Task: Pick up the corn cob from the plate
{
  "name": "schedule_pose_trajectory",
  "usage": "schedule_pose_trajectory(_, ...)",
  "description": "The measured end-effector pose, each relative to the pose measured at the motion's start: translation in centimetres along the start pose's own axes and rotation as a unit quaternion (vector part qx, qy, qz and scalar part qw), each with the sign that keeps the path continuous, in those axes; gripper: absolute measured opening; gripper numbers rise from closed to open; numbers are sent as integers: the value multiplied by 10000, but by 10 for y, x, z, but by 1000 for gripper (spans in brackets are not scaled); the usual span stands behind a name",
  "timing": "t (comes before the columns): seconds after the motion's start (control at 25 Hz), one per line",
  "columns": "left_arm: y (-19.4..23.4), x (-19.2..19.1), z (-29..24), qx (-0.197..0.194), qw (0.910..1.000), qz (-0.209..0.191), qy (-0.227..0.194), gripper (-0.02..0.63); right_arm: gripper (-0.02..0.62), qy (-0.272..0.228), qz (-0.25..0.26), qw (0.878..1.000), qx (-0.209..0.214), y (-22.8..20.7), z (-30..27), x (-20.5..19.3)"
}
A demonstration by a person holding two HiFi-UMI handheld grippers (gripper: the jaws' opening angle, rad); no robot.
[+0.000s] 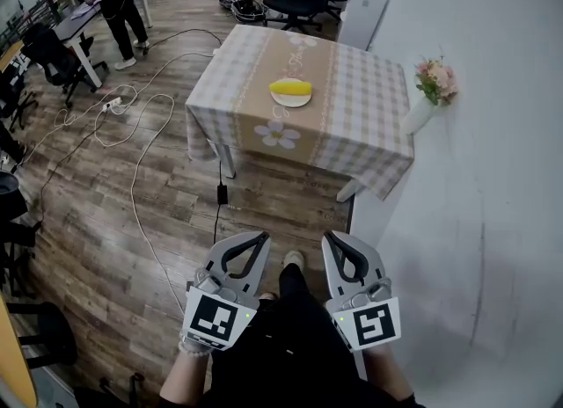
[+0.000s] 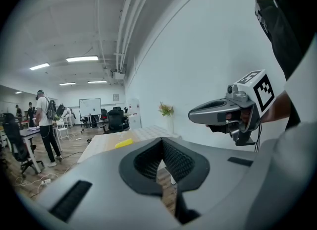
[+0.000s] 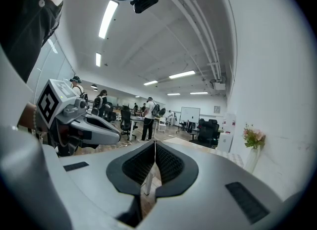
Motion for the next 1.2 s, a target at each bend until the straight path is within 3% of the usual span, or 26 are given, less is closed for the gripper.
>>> schedule_pose_trajectory(0.16,8,-4,-4,38,10000,-25,10,12,41,-64,62,9999,79,0,-9,-2)
schedule_pose_trajectory(0.36,8,-6,-20,-196,9988,-424,-169,12,41,-83,48,9999,106,-13,-17,-3)
schedule_pose_trajectory(0.52,13,-3,-32,16,10000,-75,-26,12,41,-102,55,9998,132,-23,-27,-2)
schedule_pose_trajectory(0.96,40,-1,-70,245,9997,-14,-34,12,41,-106,10,9995,304,-57,-63,-11)
schedule_pose_trajectory(1.2,55,-4,-96,274,9994,-206,-50,12,41,-179,-36,9987,468,-80,-92,-16)
Point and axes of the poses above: the fingertips, and each gripper's own axes: z backward along the fingers, y to its left, x out of its top, the point moved 3 cm from there along z, backward along the fingers, and after that the axes turned 11 degrees about -y, right-handed, at the moved point
